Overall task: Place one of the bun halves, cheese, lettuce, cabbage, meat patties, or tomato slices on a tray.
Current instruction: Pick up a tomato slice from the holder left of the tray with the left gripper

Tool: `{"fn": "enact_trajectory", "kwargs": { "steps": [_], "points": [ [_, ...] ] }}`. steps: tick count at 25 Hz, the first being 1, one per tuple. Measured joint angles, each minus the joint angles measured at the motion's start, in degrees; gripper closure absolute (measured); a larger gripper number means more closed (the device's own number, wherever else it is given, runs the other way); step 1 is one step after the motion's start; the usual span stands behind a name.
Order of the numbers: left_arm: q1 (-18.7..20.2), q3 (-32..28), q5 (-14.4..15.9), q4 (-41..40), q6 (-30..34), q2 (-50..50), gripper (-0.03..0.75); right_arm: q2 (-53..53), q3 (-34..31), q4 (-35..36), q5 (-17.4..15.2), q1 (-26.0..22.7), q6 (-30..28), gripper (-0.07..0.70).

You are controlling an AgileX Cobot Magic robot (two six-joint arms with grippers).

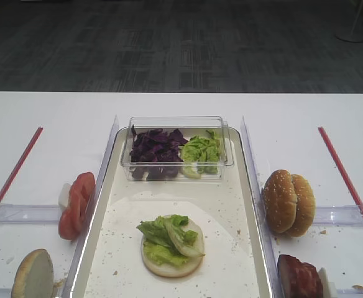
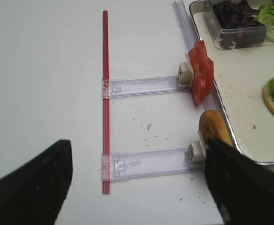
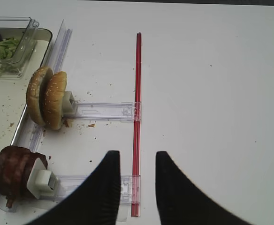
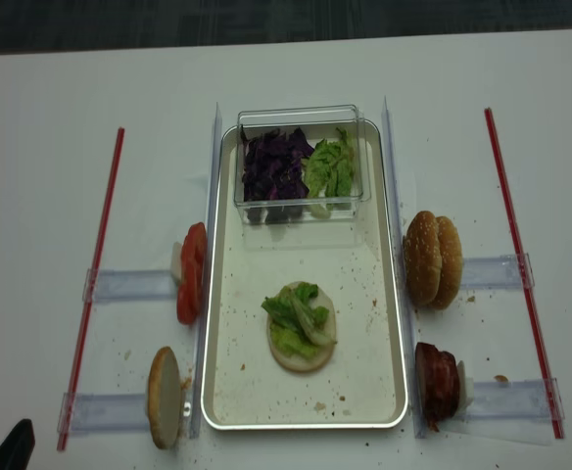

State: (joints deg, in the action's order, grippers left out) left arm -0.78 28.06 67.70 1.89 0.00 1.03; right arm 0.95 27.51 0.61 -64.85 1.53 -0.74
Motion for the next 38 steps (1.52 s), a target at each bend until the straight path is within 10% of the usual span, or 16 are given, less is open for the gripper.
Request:
{"fn": "enact_trajectory", "kwargs": {
  "steps": [7, 18, 38],
  "points": [
    [0.0, 2.2, -6.9, 2.6, 2.1, -2.2, 0.181, 0.0, 0.0, 0.0, 0.0, 0.0, 0.0, 0.411],
    [0.0, 10.3, -18.2, 8.3, 9.4, -33.7, 0.181, 0.0, 0.0, 0.0, 0.0, 0.0, 0.0, 0.507],
    [0.0, 31.6, -15.3, 13.5, 14.2, -86.6, 0.212, 0.0, 0.0, 0.0, 0.0, 0.0, 0.0, 0.594]
  ]
}}
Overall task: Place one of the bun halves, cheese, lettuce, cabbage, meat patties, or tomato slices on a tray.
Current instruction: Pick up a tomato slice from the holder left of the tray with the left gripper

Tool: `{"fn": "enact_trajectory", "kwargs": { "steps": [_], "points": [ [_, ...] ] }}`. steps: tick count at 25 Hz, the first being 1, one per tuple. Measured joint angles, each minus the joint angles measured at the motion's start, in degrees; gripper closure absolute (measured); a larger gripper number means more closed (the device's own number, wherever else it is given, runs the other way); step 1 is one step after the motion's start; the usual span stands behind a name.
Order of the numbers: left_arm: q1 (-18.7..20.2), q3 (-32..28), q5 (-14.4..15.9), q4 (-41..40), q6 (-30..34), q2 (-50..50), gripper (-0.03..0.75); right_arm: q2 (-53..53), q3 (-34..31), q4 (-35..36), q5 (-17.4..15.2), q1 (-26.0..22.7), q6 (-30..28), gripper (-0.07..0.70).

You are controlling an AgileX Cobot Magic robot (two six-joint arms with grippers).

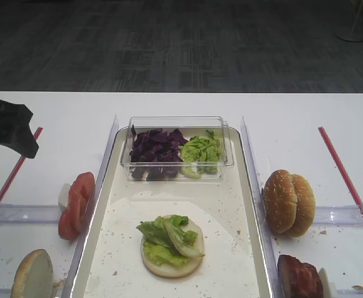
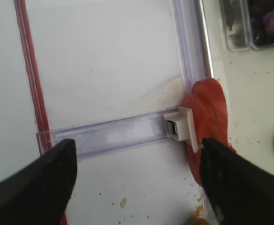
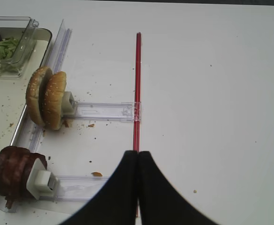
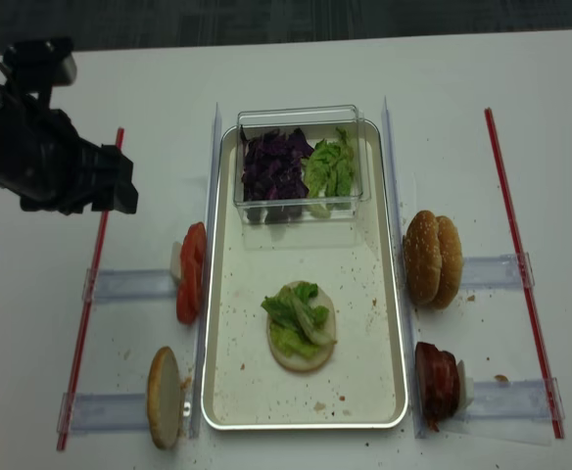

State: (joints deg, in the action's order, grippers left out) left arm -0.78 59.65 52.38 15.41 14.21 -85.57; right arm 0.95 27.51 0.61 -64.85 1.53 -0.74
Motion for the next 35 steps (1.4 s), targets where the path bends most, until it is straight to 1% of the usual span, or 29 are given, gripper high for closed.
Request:
{"fn": "enact_trajectory", "kwargs": {
  "steps": [5, 8, 15, 20, 22, 27, 35],
  "points": [
    [0.0, 0.7, -1.1, 0.1, 0.3, -7.7, 0.213, 0.0, 0.0, 0.0, 0.0, 0.0, 0.0, 0.594],
    [0.0, 0.8, -1.9, 0.8, 0.7, -9.9, 0.213, 0.0, 0.0, 0.0, 0.0, 0.0, 0.0, 0.594],
    [0.0, 1.0, -2.2, 1.8, 1.0, -10.3, 0.213, 0.0, 0.0, 0.0, 0.0, 0.0, 0.0, 0.594],
    [0.4, 1.0, -0.9, 1.8, 1.1, -10.3, 0.213, 0.0, 0.0, 0.0, 0.0, 0.0, 0.0, 0.594],
    [1.3, 1.0, -0.2, 1.7, 1.0, -10.3, 0.213, 0.0, 0.0, 0.0, 0.0, 0.0, 0.0, 0.594],
    [5.5, 2.6, 2.7, 1.3, -1.1, -10.3, 0.213, 0.0, 0.0, 0.0, 0.0, 0.0, 0.0, 0.594],
    [12.8, 3.8, 4.1, -1.5, -6.9, -10.3, 0.213, 0.0, 0.0, 0.0, 0.0, 0.0, 0.0, 0.594]
  ]
}}
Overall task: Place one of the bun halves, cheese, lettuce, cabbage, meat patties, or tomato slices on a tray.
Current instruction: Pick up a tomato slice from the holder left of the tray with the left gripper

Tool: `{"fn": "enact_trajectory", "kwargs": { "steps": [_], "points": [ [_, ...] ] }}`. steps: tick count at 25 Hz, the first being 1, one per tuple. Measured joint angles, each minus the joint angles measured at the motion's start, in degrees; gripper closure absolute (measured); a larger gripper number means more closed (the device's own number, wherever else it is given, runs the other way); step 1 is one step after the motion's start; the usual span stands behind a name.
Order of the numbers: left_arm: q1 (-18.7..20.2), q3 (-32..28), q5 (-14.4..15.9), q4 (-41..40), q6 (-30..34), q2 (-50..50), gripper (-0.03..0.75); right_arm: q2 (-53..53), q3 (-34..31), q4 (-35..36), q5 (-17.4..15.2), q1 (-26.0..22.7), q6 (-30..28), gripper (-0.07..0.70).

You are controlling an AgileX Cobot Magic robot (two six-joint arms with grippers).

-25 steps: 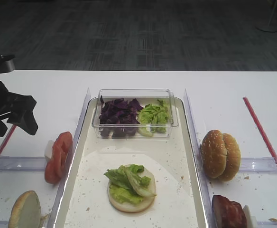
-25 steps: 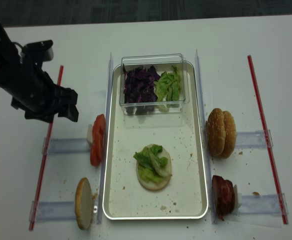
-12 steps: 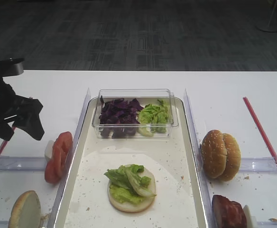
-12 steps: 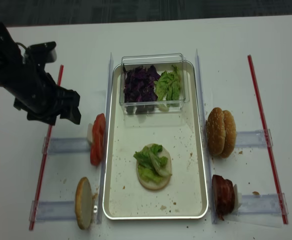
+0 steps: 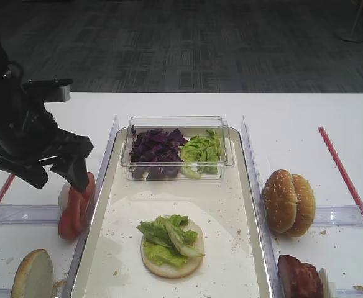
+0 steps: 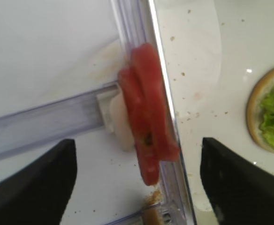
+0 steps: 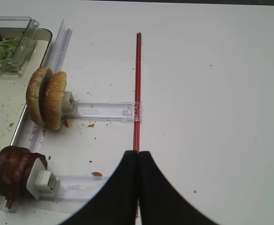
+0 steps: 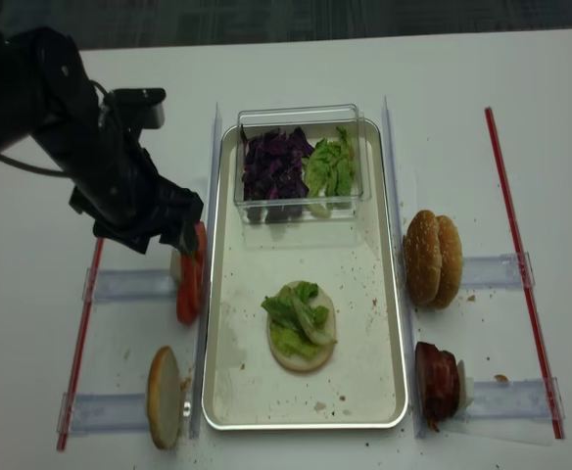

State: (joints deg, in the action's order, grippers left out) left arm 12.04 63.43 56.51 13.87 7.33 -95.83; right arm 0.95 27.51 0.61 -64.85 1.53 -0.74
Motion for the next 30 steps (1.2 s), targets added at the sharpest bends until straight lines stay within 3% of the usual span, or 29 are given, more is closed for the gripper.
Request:
{"fn": "enact_trajectory", "kwargs": {
  "steps": [10, 16, 30],
  "points": [
    [8.3, 0.0, 0.2, -2.2, -7.0, 0.0, 0.213, 0.0, 0.0, 0.0, 0.0, 0.0, 0.0, 0.594],
    [8.4, 0.0, 0.1, -2.8, -7.6, 0.0, 0.232, 0.0, 0.0, 0.0, 0.0, 0.0, 0.0, 0.594],
    [8.4, 0.0, -3.5, -2.7, -8.7, 0.0, 0.275, 0.0, 0.0, 0.0, 0.0, 0.0, 0.0, 0.594]
  ]
}}
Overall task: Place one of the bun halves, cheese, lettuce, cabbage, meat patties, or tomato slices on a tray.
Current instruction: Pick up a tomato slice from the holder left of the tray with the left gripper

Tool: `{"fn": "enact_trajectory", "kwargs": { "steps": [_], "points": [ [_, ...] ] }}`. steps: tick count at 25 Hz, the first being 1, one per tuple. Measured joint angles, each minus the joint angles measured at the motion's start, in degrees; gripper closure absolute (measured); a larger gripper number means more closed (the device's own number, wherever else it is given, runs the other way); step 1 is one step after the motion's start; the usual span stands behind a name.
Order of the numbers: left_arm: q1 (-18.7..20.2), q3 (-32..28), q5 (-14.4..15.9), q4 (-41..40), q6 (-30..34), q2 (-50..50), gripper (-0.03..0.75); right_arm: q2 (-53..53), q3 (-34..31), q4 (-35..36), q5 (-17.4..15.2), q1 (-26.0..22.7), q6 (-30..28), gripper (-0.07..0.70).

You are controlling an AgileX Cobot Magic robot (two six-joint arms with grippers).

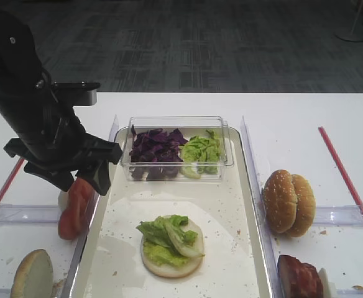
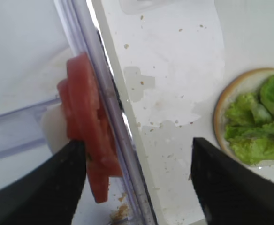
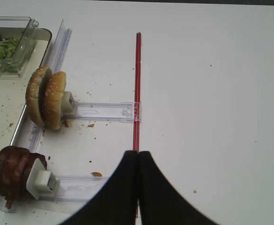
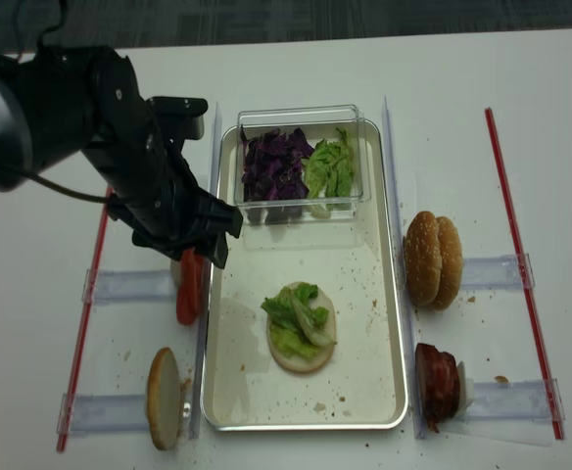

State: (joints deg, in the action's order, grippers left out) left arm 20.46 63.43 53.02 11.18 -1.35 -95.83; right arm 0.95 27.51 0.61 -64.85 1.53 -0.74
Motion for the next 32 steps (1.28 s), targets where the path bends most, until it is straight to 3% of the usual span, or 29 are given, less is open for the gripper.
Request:
{"fn": "enact_trajectory", "kwargs": {
  "steps": [11, 19, 32],
  "points": [
    [0.0, 0.2, -0.8, 0.0, 0.0, -3.6, 0.277, 0.0, 0.0, 0.0, 0.0, 0.0, 0.0, 0.594],
    [0.0, 3.9, -1.2, -0.4, 0.0, -4.5, 0.312, 0.0, 0.0, 0.0, 0.0, 0.0, 0.0, 0.594],
    [0.0, 4.9, 0.7, -1.9, -1.1, -7.5, 0.318, 0.0, 0.0, 0.0, 0.0, 0.0, 0.0, 0.595]
  ]
}}
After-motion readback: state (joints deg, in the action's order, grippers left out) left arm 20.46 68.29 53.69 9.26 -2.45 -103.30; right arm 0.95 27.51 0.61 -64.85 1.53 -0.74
